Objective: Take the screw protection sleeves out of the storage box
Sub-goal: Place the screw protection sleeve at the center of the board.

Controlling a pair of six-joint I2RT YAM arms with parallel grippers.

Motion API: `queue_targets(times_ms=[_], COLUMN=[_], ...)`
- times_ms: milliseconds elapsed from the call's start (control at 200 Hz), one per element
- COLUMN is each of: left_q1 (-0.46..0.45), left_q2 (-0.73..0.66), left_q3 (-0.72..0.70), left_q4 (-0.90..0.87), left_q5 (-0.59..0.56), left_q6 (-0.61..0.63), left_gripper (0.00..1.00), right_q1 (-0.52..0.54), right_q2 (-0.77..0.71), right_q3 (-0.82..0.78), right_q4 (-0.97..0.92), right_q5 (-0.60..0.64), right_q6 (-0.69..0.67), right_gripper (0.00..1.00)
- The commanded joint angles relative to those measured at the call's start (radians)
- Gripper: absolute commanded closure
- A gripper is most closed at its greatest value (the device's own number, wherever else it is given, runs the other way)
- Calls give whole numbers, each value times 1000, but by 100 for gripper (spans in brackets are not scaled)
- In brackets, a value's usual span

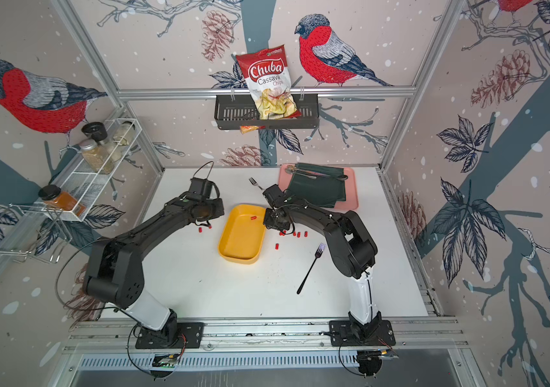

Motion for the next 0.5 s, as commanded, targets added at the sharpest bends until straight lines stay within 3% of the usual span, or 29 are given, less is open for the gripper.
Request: queue_targets(times_ms=[0, 260, 495], left_q1=[75, 123, 124], left_q2=[-20, 82, 268], left_q3=[-39, 41, 226], left_q4=[-65, -68, -121], left_q5=[-24, -208, -328], left_q6=[80, 144, 224], left_gripper=[100, 100, 100], right_q1=[-1, 6, 3], right_q2=[-3, 11, 10], right_q3=[-1, 19, 7], right_q4=[9, -9, -17], right_q5=[7, -3, -8], right_q6=[13, -5, -26], right_gripper=[74, 74, 75])
